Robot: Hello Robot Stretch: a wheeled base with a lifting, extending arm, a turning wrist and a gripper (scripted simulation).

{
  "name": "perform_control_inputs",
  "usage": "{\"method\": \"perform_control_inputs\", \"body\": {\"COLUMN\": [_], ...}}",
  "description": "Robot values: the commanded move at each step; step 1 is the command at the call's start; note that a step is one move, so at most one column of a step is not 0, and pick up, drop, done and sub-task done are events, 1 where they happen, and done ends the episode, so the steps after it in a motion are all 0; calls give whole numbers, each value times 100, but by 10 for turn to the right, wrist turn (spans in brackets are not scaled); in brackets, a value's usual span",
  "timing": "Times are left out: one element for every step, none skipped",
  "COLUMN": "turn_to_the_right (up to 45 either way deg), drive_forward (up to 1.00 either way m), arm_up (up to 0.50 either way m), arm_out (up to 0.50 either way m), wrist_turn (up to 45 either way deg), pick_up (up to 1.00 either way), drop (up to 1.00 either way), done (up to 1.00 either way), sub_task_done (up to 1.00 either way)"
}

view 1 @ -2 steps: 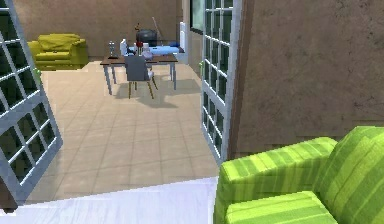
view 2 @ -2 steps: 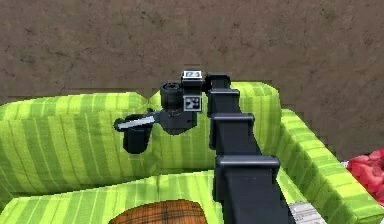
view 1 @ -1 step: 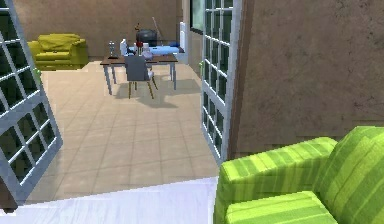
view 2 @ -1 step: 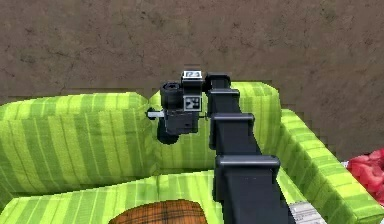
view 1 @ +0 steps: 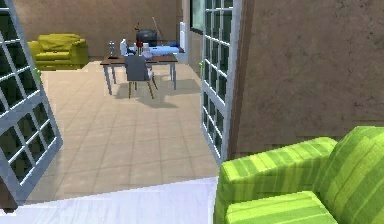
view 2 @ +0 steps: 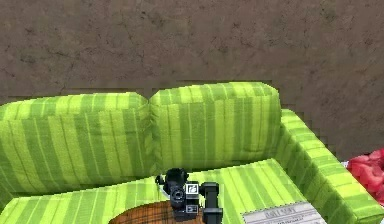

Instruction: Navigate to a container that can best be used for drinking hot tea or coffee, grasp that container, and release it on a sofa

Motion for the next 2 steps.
{"method": "perform_control_inputs", "body": {"turn_to_the_right": [0,0], "drive_forward": [0,0], "arm_up": [-32,0], "arm_out": [0,0], "wrist_turn": [0,0], "pick_up": [0,0], "drop": [0,100], "done": [0,0], "sub_task_done": [0,0]}}
